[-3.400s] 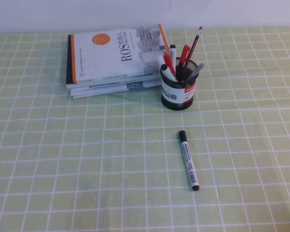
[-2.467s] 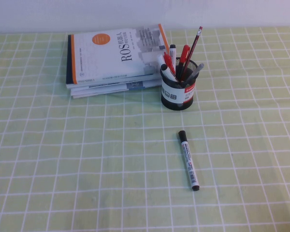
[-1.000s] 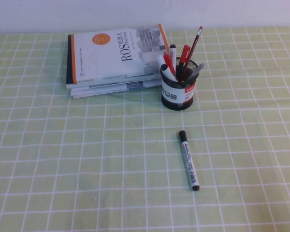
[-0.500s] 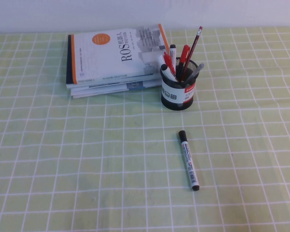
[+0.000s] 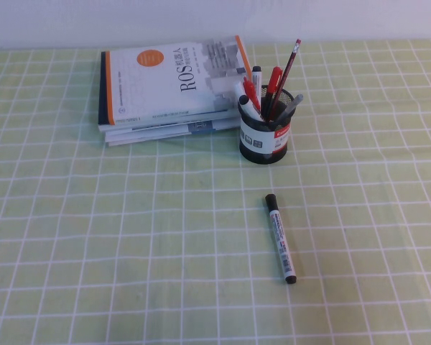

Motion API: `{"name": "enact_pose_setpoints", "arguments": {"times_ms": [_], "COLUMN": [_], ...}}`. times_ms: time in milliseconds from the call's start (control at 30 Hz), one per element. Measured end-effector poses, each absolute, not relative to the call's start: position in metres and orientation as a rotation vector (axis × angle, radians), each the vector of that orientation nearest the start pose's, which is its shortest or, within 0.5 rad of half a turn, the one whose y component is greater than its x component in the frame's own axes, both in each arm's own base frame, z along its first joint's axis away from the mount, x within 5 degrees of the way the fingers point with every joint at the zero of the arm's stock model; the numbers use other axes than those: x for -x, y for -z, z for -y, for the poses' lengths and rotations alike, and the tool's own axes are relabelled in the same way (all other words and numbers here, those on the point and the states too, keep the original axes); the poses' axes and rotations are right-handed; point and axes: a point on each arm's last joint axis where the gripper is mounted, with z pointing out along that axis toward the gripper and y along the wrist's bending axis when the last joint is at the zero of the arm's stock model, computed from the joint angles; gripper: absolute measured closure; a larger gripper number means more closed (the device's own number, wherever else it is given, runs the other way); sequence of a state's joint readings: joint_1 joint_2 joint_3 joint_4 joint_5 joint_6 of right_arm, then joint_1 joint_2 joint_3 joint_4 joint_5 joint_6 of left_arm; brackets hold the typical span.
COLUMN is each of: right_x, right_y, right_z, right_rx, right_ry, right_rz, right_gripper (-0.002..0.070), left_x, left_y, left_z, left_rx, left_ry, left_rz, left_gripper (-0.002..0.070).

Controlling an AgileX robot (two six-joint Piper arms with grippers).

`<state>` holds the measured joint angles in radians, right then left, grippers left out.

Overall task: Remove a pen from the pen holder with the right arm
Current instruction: 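Take a marker out of the pen holder and lay it on the table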

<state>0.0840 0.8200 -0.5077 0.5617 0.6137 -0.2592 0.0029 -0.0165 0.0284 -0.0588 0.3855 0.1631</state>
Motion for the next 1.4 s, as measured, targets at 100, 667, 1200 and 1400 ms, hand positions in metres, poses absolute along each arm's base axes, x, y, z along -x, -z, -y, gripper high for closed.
{"name": "enact_pose_setpoints", "arguments": {"times_ms": [100, 667, 1200, 1400], "right_x": [-0.157, -0.219, -0.258, -0.281], "right_y": [-0.26, -0.248, -0.256, -0.251], "right_z": [-0.051, -0.178, -0.224, -0.227], "right_rx": [0.079, 0.562, 0.679, 0.673], "right_ry": [-0.529, -0.652, -0.454, -0.252], "right_rz": [-2.374, -2.431, -1.99, -1.756], "right_gripper": [0.0689, 0.0689, 0.0372, 0.0293], "left_x": [-0.052, -0.052, -0.052, -0.052], "left_y": [-0.17, -0.17, -0.17, -0.17], "left_z": [0.002, 0.002, 0.002, 0.002], "left_rx": [-0.115, -0.115, -0.115, -0.115], "left_ry": [-0.056, -0.056, -0.056, -0.056], "left_rz": [-1.877, -1.877, -1.877, -1.877], "left_gripper": [0.068, 0.068, 0.068, 0.068]}}
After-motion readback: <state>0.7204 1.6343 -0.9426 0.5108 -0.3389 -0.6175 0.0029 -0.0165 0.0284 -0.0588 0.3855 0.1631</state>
